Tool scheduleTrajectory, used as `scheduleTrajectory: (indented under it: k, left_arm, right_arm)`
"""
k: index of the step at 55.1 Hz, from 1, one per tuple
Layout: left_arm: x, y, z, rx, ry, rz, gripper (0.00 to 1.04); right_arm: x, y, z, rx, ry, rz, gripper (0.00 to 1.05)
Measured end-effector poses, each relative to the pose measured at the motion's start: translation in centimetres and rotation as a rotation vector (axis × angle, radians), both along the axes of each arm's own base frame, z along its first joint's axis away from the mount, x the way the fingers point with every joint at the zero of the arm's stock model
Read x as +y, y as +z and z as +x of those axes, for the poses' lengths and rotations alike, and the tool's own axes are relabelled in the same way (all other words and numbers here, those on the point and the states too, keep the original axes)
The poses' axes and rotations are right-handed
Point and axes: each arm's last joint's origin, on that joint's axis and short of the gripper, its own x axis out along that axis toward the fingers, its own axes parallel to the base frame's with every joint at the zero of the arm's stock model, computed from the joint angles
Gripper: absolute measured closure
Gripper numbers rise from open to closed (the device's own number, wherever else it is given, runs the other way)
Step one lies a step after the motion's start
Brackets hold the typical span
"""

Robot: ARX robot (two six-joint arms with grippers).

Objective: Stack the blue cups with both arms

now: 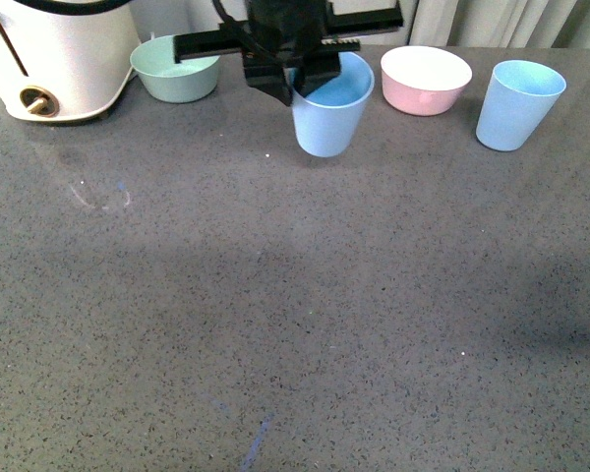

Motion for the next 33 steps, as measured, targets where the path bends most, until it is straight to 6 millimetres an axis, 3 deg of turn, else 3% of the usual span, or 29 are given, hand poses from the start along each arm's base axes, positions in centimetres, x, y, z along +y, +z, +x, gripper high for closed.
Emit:
scheduleTrajectory:
  k: [12,33]
  left_arm:
    - [-3.8,-0.8,-1.4,0.036,-0.072,-0.01,1.03]
    - [-5.0,-3.1,-1.7,0.088,-0.102,0.004,1.03]
  right_arm:
    - [0.0,0.0,0.0,0.0,0.0,0.0,0.09]
    - [0.0,0.0,0.0,0.0,0.0,0.0,0.09]
